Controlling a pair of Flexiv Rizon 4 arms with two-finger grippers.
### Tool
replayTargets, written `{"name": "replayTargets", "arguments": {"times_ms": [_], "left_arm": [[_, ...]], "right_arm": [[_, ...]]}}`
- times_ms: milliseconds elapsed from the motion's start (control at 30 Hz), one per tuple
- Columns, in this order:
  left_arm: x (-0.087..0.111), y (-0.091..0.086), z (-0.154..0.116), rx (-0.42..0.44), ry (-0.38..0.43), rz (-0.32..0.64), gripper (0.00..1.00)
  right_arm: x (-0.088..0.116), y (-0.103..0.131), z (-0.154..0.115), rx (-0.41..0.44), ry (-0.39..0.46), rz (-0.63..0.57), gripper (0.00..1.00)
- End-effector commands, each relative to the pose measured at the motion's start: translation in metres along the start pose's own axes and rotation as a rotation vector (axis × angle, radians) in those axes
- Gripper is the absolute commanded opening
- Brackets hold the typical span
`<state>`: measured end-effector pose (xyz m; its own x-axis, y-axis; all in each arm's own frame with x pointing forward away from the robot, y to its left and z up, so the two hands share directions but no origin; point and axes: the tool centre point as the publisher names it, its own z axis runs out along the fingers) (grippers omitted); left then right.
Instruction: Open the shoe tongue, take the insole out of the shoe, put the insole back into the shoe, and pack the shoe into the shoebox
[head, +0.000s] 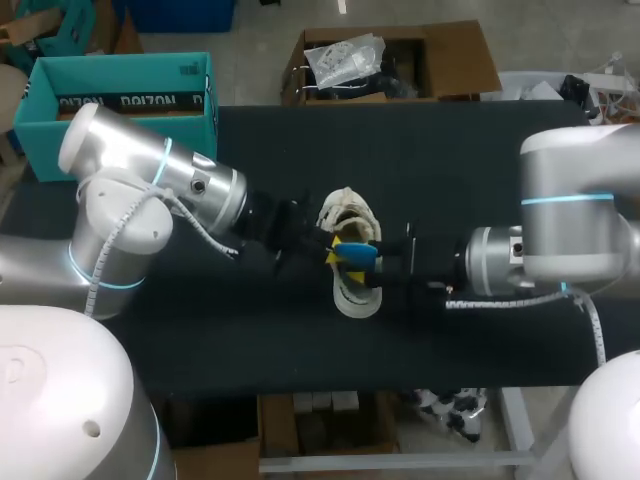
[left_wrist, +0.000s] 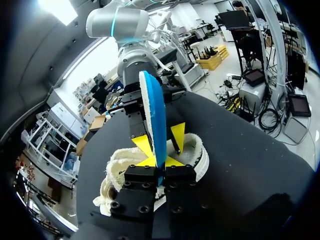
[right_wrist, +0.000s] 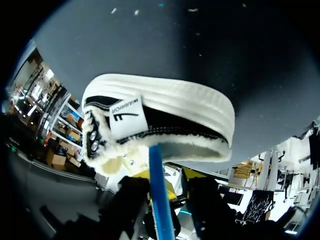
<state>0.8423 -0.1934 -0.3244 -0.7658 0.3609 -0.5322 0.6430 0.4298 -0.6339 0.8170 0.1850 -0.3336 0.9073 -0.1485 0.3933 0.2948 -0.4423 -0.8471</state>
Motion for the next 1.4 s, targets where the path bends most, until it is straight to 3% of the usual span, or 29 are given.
{"name": "replayTargets", "arguments": {"times_ms": [33,67,367,733,1000,1100,1300,1400], "left_arm": [[0.002,0.001,0.001,-0.003,-0.003,-0.001,0.00],[0.002,0.002,0.001,-0.004,-0.001,-0.002,0.00],[0.001,0.005,0.003,-0.039,-0.004,0.000,0.00],[-0.007,0.026,0.016,-0.069,-0.008,-0.071,0.00],[-0.005,0.019,0.010,-0.033,-0.009,-0.065,0.00],[-0.004,0.016,0.008,-0.030,-0.009,-0.061,0.14],[-0.003,0.016,0.004,-0.036,-0.012,-0.065,0.18],[0.001,0.017,0.003,-0.050,-0.017,-0.072,0.15]], "right_arm": [[-0.005,-0.011,-0.006,-0.036,0.007,-0.004,0.13],[-0.006,-0.011,-0.006,-0.037,0.009,-0.005,0.00],[-0.001,0.000,-0.005,-0.037,0.018,0.001,0.00],[0.019,0.026,0.007,-0.018,0.008,0.041,0.00],[0.015,0.002,0.002,-0.071,0.002,0.009,0.00],[0.012,-0.004,0.000,-0.086,0.000,-0.003,0.00],[0.008,-0.010,-0.002,-0.111,-0.012,-0.023,0.00],[0.007,-0.011,-0.004,-0.112,-0.019,-0.041,0.00]]}}
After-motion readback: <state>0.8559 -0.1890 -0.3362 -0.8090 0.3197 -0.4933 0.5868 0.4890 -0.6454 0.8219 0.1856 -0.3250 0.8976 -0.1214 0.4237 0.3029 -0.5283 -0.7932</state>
